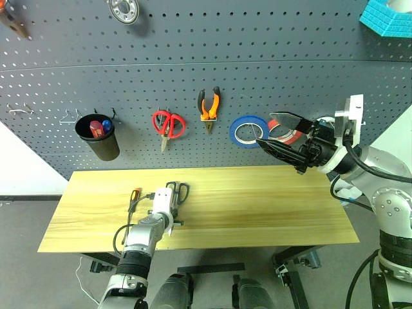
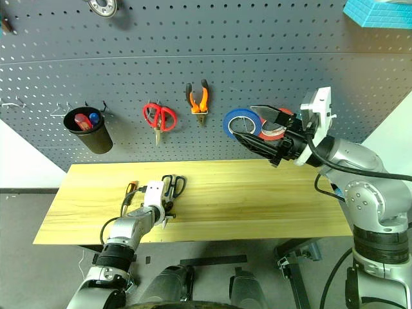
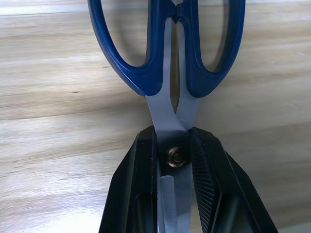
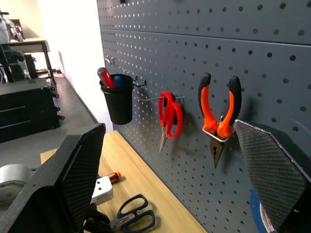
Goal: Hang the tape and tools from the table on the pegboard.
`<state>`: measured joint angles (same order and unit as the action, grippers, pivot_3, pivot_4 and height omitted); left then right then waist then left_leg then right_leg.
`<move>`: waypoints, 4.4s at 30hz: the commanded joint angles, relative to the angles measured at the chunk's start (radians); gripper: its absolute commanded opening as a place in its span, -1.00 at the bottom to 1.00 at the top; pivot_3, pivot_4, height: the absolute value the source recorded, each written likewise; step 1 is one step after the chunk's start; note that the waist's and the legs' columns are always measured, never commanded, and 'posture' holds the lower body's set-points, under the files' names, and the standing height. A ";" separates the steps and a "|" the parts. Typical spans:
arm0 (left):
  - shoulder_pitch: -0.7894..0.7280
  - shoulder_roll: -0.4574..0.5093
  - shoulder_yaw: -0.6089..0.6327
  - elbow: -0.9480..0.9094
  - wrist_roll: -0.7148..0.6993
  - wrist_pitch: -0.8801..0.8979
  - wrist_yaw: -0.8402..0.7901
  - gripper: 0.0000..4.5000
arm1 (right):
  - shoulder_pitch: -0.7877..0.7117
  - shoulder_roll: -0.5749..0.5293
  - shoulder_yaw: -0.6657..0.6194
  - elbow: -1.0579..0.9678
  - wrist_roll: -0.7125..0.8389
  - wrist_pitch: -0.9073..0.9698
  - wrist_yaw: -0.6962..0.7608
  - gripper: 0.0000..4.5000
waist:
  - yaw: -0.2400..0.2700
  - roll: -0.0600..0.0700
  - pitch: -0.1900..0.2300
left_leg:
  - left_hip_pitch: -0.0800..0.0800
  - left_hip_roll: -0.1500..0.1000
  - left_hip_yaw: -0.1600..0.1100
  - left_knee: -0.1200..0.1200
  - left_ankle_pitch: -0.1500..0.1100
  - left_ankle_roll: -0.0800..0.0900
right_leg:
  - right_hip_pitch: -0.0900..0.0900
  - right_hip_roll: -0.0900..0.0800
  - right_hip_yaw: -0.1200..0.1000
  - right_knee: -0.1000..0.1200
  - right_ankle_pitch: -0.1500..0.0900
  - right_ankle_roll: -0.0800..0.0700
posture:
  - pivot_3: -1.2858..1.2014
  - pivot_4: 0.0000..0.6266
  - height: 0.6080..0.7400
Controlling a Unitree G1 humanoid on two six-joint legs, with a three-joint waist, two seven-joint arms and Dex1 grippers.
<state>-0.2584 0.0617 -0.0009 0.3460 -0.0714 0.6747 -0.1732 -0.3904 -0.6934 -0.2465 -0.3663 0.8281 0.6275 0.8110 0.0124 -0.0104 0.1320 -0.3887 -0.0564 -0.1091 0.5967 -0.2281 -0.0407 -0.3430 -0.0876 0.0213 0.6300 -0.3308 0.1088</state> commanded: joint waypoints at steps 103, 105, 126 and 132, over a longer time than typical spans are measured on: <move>0.154 0.200 -0.010 -0.459 0.332 -0.887 0.183 -0.72 | -0.016 -0.251 -0.337 0.229 0.140 -0.006 0.312 1.00 | 0.000 0.003 0.010 | -0.020 -0.001 0.002 0.021 -0.002 0.004 | -0.018 0.000 0.002 0.018 0.001 0.002 | 0.03 -0.56 0.97; 0.167 0.205 0.003 -0.459 0.334 -0.889 0.190 -0.72 | -0.017 -0.252 -0.336 0.233 0.138 -0.009 0.314 1.00 | 0.001 0.003 0.010 | -0.020 0.000 0.002 0.021 -0.002 0.004 | -0.018 0.000 0.002 0.018 0.001 0.002 | 0.03 -0.57 0.97; 0.065 0.165 -0.002 -0.282 0.247 -0.904 0.126 -0.73 | -0.029 -0.243 -0.315 0.230 0.126 -0.013 0.296 1.00 | 0.000 0.003 0.010 | -0.020 -0.001 0.002 0.024 -0.002 0.004 | -0.018 0.001 0.002 0.020 0.001 0.002 | 0.02 -0.58 0.97; 0.096 0.177 -0.010 -0.334 0.238 -0.937 0.091 -0.73 | -0.006 -0.245 -0.321 0.224 0.119 -0.018 0.288 1.00 | 0.000 0.003 0.010 | -0.020 -0.001 0.002 0.024 -0.002 0.004 | -0.018 0.001 0.002 0.020 0.001 0.002 | 0.02 -0.57 0.97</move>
<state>-0.1647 0.2303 -0.0062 0.0744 0.1806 -0.2204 -0.0713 -0.3930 -0.9240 -0.5367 -0.1141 0.9442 0.6248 1.1025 0.0128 -0.0071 0.1421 -0.4086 -0.0571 -0.1075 0.6210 -0.2299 -0.0370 -0.3607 -0.0870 0.0230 0.6502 -0.3296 0.1107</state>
